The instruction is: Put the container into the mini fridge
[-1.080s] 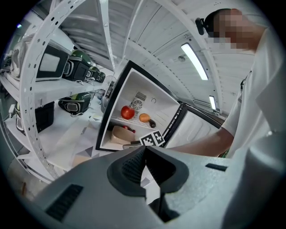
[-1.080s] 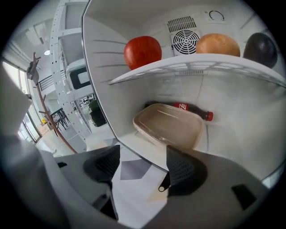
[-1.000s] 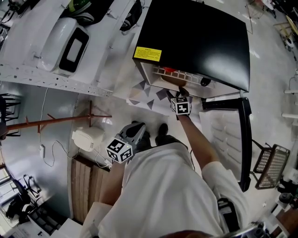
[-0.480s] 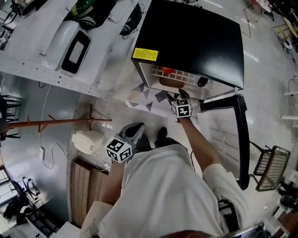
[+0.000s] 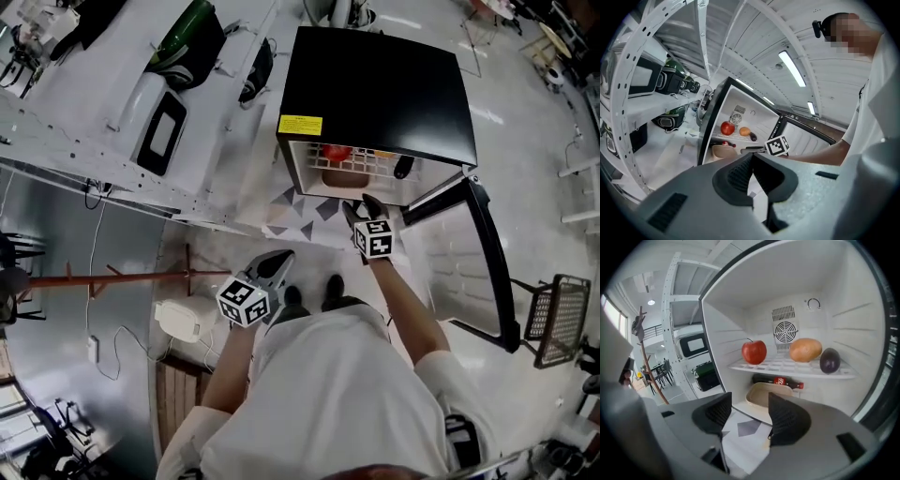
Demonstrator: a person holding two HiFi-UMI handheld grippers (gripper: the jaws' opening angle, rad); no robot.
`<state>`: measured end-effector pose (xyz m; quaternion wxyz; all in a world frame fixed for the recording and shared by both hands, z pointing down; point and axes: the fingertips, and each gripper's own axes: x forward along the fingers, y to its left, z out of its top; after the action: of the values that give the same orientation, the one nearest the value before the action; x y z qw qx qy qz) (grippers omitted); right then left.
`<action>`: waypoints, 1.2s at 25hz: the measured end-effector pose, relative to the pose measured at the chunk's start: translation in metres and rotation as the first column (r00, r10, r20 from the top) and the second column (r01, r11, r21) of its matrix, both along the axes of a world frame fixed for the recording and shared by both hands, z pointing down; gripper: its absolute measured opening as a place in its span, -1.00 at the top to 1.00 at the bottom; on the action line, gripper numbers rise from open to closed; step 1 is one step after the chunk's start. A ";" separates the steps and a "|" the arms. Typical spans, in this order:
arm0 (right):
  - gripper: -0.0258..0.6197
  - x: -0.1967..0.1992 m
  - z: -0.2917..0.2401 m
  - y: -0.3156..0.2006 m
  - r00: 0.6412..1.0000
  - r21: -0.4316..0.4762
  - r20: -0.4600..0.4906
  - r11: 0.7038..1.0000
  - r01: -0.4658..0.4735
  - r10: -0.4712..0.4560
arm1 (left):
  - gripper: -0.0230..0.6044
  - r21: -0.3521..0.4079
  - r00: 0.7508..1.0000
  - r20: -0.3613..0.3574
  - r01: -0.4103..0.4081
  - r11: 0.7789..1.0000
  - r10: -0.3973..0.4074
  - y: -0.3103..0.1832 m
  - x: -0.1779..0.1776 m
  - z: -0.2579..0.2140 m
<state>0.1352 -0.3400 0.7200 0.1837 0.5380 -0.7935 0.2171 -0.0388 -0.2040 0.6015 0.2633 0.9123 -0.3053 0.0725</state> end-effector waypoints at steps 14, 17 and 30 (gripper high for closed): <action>0.48 -0.019 -0.082 0.078 0.988 0.052 0.001 0.987 -0.154 0.154 | 0.91 0.044 0.981 -0.047 -0.185 0.982 0.187 0.014 -0.027 -0.016; 0.59 -0.027 -0.101 0.098 0.985 0.077 0.015 0.982 -0.172 0.171 | 0.91 0.049 0.973 -0.056 -0.219 0.974 0.222 0.021 -0.029 -0.020; 0.84 -0.038 -0.160 0.169 0.975 0.166 0.078 0.962 -0.218 0.208 | 0.91 0.106 0.937 -0.074 -0.333 0.937 0.341 0.040 -0.006 -0.043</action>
<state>0.0976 -0.1709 0.5601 0.0882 0.6276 -0.7519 0.1818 -0.0444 -0.1642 0.5582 0.2183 0.9646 -0.1351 0.0607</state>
